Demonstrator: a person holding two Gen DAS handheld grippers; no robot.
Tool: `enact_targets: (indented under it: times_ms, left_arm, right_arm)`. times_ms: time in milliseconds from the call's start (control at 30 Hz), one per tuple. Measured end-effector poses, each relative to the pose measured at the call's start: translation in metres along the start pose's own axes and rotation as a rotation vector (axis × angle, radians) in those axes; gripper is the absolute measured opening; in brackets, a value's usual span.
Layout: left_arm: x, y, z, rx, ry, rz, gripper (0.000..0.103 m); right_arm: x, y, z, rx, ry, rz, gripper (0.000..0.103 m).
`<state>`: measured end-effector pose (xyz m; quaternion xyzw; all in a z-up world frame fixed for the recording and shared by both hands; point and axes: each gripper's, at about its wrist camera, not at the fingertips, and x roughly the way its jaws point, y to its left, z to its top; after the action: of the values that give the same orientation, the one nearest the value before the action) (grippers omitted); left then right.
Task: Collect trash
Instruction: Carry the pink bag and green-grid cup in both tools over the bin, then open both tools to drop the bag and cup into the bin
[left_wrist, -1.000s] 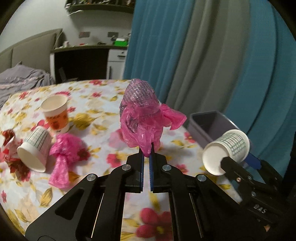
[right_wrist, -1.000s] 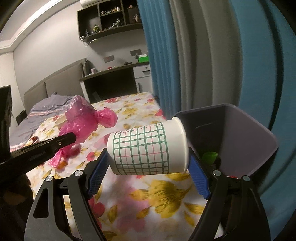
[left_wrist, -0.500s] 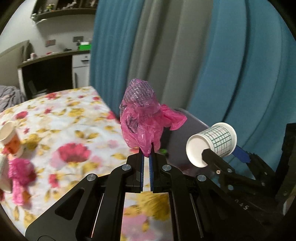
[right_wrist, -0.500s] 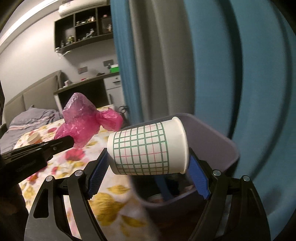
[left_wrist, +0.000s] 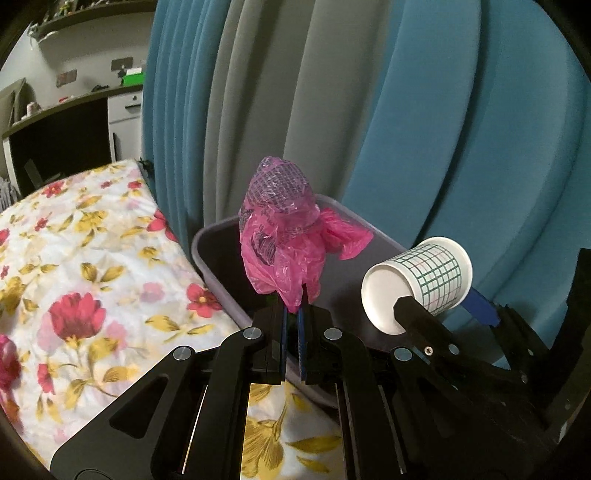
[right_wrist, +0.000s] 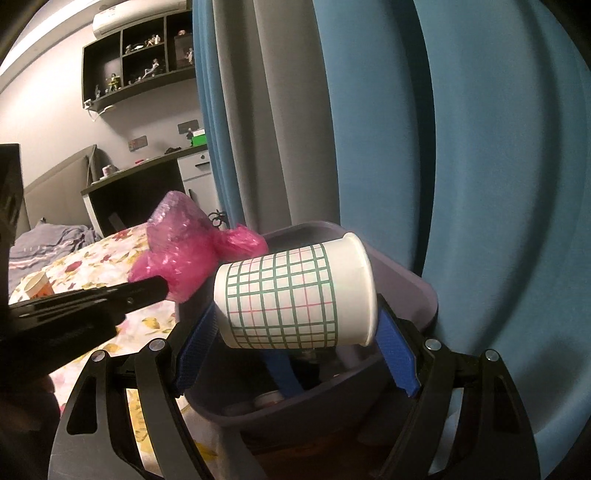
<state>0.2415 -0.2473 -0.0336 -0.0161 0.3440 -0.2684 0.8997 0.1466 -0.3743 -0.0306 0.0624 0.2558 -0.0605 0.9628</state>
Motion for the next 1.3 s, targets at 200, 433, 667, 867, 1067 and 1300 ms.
enact_targets:
  times_ms: [200, 433, 667, 867, 1067, 1300]
  left_arm:
    - [0.021, 0.004, -0.001, -0.030, 0.043, -0.030, 0.004]
    - [0.034, 0.006, -0.005, -0.038, 0.078, -0.060, 0.005]
    - [0.025, 0.015, -0.007, -0.049, 0.028, -0.048, 0.059]
    - [0.000, 0.022, -0.012, -0.052, -0.042, 0.051, 0.080]
    - [-0.033, 0.041, -0.030, -0.040, -0.098, 0.239, 0.089]
    - [-0.072, 0.077, -0.051, -0.106, -0.105, 0.353, 0.090]
  right_arm:
    - [0.009, -0.001, -0.001, -0.003, 0.022, -0.003, 0.078]
    - [0.017, -0.005, -0.004, -0.005, 0.046, -0.007, 0.078]
    - [0.026, -0.006, -0.007, 0.006, 0.072, -0.014, 0.079]
    - [0.034, -0.002, -0.009, -0.016, 0.097, -0.011, 0.079]
    - [0.039, 0.000, -0.011, -0.027, 0.114, -0.010, 0.080]
    - [0.035, 0.004, -0.011, -0.013, 0.108, -0.025, 0.082]
